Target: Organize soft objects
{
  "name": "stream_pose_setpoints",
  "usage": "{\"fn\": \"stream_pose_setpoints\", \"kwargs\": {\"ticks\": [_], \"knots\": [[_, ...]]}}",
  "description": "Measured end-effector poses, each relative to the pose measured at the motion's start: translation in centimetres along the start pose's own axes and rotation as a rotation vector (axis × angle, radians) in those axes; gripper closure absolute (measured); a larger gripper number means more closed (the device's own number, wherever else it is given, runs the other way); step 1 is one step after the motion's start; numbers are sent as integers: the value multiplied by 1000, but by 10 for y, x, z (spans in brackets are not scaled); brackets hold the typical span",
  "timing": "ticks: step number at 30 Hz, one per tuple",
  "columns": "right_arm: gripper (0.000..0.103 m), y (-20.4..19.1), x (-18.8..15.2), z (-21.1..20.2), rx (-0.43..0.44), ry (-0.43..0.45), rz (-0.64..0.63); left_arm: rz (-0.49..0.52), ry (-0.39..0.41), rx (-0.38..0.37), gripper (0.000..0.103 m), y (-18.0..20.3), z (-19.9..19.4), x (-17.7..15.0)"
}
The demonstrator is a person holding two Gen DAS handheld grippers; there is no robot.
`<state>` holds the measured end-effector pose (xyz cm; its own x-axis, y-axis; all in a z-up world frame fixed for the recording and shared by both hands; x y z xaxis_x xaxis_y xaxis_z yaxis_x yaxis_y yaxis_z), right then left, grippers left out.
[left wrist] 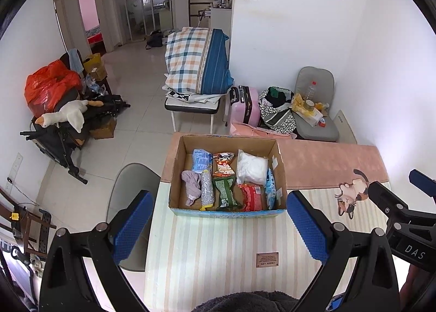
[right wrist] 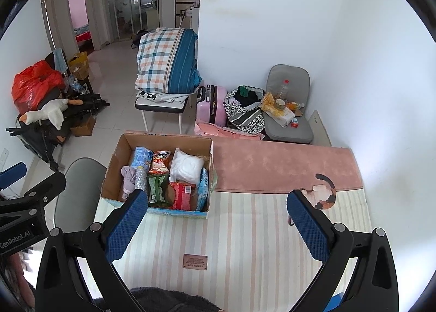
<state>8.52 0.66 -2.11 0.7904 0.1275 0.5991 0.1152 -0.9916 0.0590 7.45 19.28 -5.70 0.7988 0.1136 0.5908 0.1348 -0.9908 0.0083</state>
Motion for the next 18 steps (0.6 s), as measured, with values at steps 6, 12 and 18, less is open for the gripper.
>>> {"fn": "stream_pose_setpoints", "kwargs": {"ticks": [6,12,18], "knots": [[0,2,1,0,6,-1,6,0,0,1,3,0,0,-1],[0,4,0,-1,4,6,8,3,8,7,3,0,-3,-1],[0,3,-1,-4,7,7,11,3,8,6,3,0,-2,-2]]}}
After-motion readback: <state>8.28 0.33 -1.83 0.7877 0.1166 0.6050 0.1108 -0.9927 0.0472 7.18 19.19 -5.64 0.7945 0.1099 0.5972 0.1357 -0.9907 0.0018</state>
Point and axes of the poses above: each gripper's, at about its wrist camera, not at the fingertips, and z roughly the way its jaws point, y to its right, x to its top, the point moved 9 cm from there along z, roughly the way its jaws point, and after that the axes turned 4 degrees about z, right-handed, at the moved point
